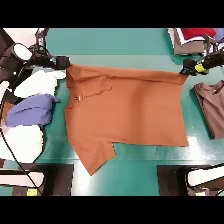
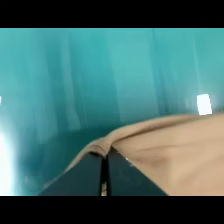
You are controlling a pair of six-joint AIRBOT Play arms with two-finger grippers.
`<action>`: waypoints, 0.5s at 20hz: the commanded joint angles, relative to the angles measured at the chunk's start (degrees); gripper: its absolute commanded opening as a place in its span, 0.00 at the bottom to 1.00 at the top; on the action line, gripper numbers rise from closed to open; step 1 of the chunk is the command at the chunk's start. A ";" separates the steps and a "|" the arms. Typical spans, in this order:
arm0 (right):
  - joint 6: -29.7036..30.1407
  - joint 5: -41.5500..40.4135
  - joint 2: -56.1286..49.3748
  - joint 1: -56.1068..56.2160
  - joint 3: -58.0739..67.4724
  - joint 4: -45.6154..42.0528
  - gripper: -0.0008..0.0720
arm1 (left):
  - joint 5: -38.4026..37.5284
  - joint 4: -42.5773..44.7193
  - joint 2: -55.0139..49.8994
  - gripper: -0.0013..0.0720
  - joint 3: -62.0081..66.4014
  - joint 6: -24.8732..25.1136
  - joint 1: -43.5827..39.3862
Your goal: Fold the shirts.
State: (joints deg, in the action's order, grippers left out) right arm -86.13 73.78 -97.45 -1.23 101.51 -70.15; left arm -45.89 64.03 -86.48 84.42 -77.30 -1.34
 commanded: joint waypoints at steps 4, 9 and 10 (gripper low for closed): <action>2.69 8.44 -2.62 0.96 4.09 -0.76 0.03 | -7.58 0.48 -1.05 0.05 1.95 4.83 0.11; 2.36 16.98 -2.64 4.44 4.09 -9.05 0.03 | -21.20 5.33 -1.07 0.05 -1.14 4.59 0.09; 1.77 17.99 -2.64 5.07 4.07 -9.66 0.03 | -21.84 6.82 -1.07 0.05 -2.43 3.52 0.09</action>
State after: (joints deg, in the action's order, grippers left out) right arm -83.88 86.59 -99.98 2.09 105.43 -75.94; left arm -61.45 67.57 -87.50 84.12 -72.97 -1.23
